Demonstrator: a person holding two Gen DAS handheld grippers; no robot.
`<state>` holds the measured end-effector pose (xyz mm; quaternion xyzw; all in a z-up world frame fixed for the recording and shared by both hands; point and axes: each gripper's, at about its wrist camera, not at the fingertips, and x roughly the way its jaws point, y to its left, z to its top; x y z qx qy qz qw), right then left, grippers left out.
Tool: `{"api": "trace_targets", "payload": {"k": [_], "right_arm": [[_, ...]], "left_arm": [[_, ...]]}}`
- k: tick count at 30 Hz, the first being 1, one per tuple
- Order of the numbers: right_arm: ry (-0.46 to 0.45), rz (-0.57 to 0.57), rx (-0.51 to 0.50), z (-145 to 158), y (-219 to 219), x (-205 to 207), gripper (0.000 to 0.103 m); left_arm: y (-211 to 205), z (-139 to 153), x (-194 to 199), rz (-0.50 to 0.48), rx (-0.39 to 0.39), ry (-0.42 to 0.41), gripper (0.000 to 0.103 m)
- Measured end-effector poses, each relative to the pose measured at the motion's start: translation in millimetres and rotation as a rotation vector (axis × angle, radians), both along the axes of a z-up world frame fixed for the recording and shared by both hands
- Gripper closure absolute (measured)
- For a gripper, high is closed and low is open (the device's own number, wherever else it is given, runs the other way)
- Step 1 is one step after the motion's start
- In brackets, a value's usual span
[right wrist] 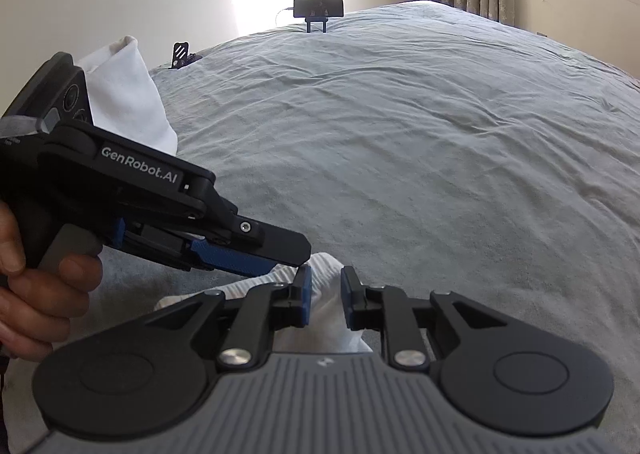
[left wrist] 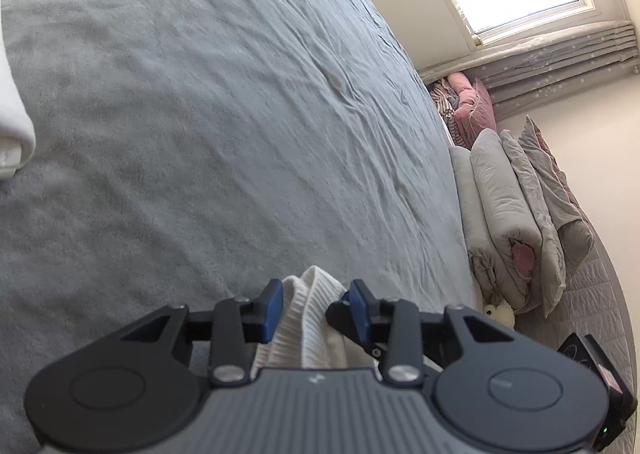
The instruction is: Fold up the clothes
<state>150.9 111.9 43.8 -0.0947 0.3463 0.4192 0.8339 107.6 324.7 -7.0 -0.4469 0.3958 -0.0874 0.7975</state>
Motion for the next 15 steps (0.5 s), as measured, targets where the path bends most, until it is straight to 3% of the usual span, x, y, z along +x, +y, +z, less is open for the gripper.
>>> {"api": "trace_targets", "payload": {"k": [2, 15], "right_arm": [[0.020, 0.009, 0.013, -2.1, 1.2, -2.4, 0.069], [0.038, -0.031, 0.080, 0.2, -1.0, -14.5, 0.068]], "left_arm": [[-1.9, -1.2, 2.4, 0.000, -0.013, -0.002, 0.067], [-11.6, 3.5, 10.1, -0.047, -0.057, -0.020, 0.062]]}}
